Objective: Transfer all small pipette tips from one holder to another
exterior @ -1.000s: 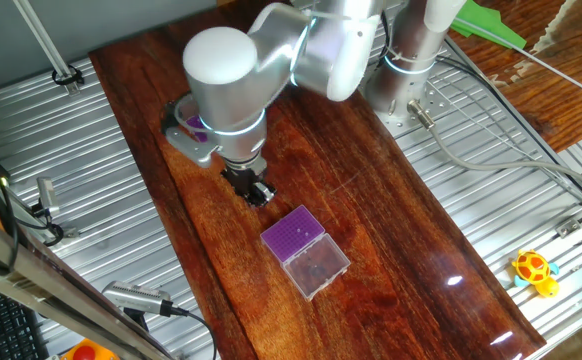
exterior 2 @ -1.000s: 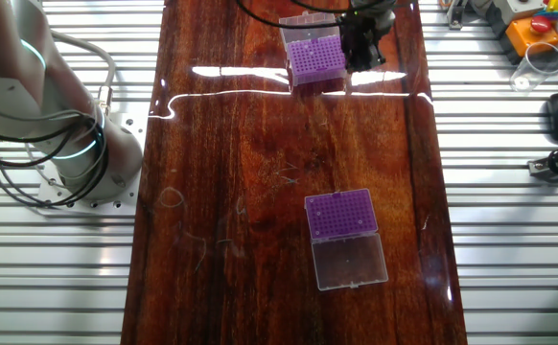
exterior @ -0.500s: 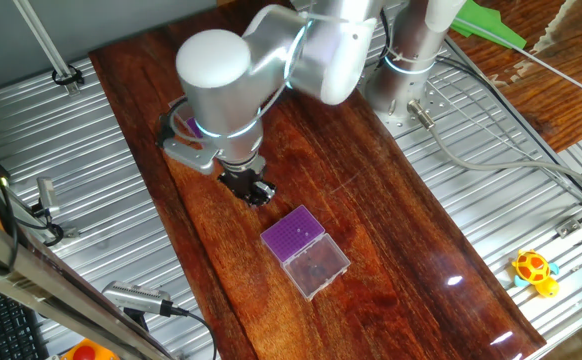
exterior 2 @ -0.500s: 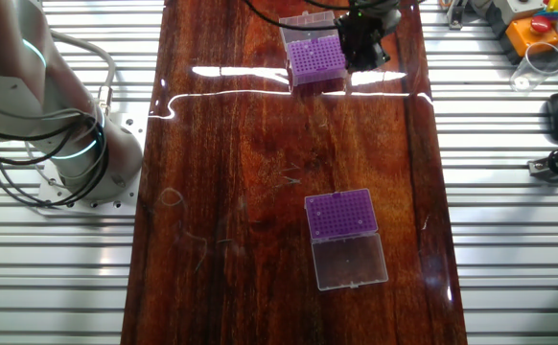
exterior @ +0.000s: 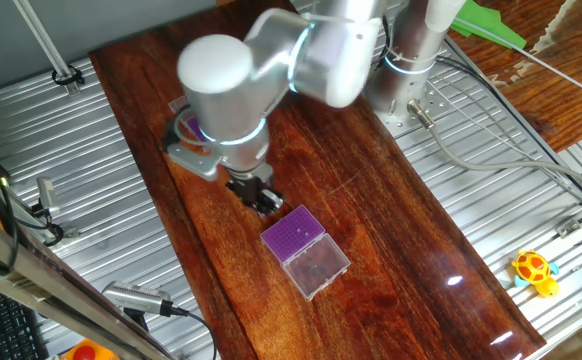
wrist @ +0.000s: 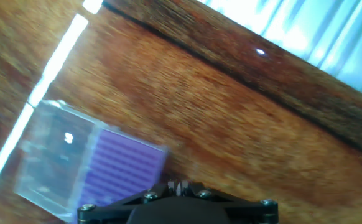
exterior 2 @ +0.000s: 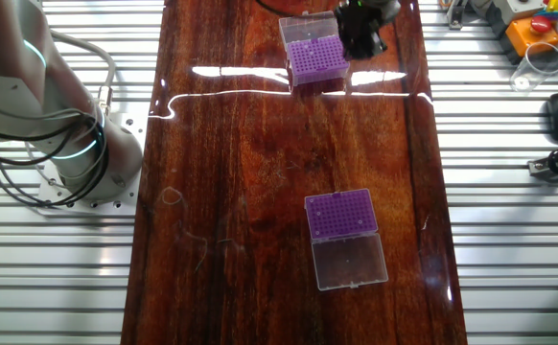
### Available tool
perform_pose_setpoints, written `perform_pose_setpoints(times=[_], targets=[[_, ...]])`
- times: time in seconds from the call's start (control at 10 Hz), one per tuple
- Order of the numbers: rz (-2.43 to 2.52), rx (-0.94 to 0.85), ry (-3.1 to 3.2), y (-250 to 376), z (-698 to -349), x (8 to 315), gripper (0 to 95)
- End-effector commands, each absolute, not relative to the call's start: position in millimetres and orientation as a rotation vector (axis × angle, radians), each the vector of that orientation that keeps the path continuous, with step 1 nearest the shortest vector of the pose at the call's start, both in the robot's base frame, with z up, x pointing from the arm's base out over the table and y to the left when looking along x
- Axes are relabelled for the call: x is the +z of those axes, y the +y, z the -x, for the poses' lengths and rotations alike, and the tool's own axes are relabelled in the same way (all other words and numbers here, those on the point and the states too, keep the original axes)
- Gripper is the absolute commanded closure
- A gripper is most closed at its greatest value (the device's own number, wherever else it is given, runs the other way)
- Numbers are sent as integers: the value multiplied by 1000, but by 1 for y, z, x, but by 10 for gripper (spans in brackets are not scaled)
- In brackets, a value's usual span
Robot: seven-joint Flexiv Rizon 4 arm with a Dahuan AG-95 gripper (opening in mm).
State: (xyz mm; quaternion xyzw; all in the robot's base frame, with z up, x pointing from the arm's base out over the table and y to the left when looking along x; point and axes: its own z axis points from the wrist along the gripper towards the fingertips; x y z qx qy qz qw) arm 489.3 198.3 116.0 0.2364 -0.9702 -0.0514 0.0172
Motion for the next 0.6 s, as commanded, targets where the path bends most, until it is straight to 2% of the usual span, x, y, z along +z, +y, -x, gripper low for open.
perform_pose_setpoints(times=[0.1, 0.6], targets=[[-679, -138, -3036, 217, -484, 112, 950], [-667, -122, -3053, 221, -487, 97, 950]])
